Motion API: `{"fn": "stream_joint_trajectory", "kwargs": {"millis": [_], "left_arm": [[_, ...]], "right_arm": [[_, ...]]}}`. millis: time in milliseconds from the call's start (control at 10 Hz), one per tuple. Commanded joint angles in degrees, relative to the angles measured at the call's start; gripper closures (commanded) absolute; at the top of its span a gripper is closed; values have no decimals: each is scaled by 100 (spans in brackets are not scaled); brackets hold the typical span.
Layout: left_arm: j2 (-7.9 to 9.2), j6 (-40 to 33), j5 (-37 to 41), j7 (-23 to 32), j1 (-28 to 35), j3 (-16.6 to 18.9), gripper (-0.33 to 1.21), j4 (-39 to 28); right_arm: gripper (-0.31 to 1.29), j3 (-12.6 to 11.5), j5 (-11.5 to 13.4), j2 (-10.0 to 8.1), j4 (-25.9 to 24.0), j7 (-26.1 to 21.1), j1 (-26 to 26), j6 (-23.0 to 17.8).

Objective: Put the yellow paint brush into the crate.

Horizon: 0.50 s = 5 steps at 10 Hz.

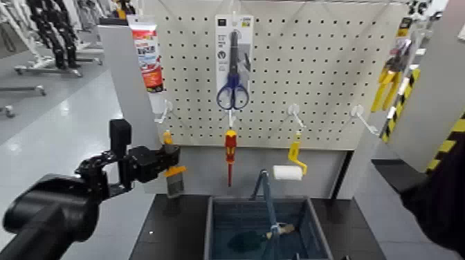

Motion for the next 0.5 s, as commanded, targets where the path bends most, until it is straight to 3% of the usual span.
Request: {"fn": "stream_joint_trajectory", "kwargs": {"millis": [100, 500], "left_arm": [[-14, 51, 0, -3, 101, 43, 112, -190], [-129, 385, 132, -21, 637, 394, 112, -1122]], "right_arm": [[13, 0, -8, -10, 4, 0, -8, 0], [13, 0, -16, -10, 4, 0, 0, 0]]}}
